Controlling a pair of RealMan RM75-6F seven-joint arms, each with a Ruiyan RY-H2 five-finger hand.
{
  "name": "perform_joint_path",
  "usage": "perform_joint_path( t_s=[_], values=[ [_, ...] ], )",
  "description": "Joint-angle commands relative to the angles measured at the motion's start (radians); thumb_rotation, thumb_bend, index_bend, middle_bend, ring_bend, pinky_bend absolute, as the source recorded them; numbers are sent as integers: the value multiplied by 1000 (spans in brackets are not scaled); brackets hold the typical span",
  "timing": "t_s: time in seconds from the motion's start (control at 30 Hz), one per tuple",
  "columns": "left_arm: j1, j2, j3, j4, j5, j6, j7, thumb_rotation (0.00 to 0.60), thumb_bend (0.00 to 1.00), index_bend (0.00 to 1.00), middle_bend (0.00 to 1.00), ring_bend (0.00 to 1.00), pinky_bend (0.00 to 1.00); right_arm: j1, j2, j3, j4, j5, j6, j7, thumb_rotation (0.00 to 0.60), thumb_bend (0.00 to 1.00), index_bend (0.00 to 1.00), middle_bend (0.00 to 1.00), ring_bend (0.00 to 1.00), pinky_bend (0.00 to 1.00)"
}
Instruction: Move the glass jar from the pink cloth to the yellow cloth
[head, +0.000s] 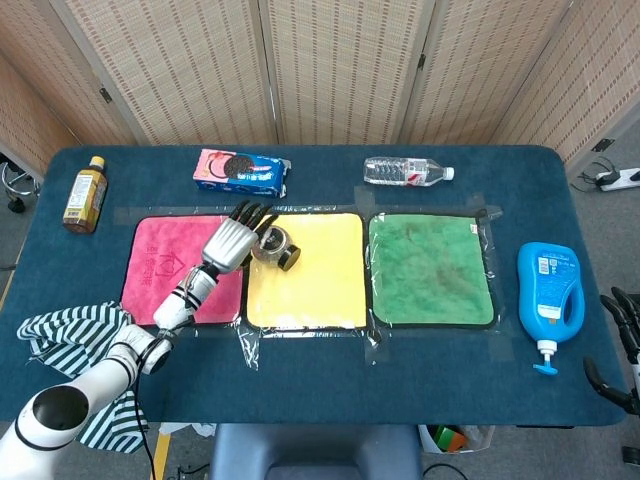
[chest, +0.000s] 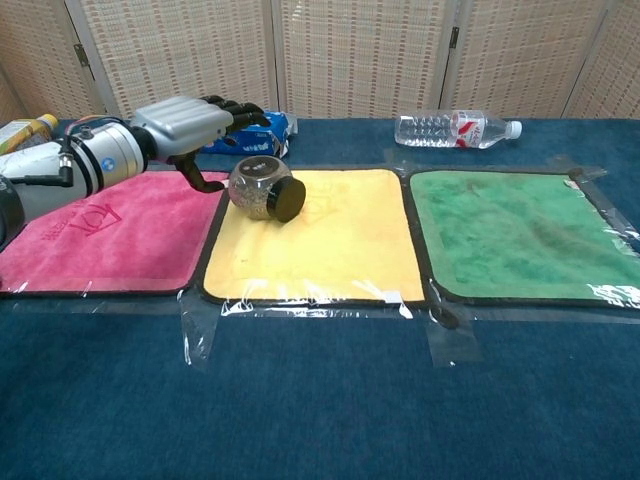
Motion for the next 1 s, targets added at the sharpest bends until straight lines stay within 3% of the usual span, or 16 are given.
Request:
perform_joint_path(
  t_s=[0.03,0.53,1.0],
  values=[
    [15,1,-29,2,-49,-30,52,600,347,35,36,52,72,-1,0,-1,-1,-2,2,-1,600,452,0,49,70,0],
    [-40,-84,-90,103,-123,-110,126,600,348,54,50,58,81,-10,12,-4,-26,-3,16,-25,600,451,0,49,70,0],
    [-77,-101,-84,54,-95,-95,108,600,347,60,52,58,77,-22,10,-4,-14,6,27,-10,600,452,0,49,70,0]
  ],
)
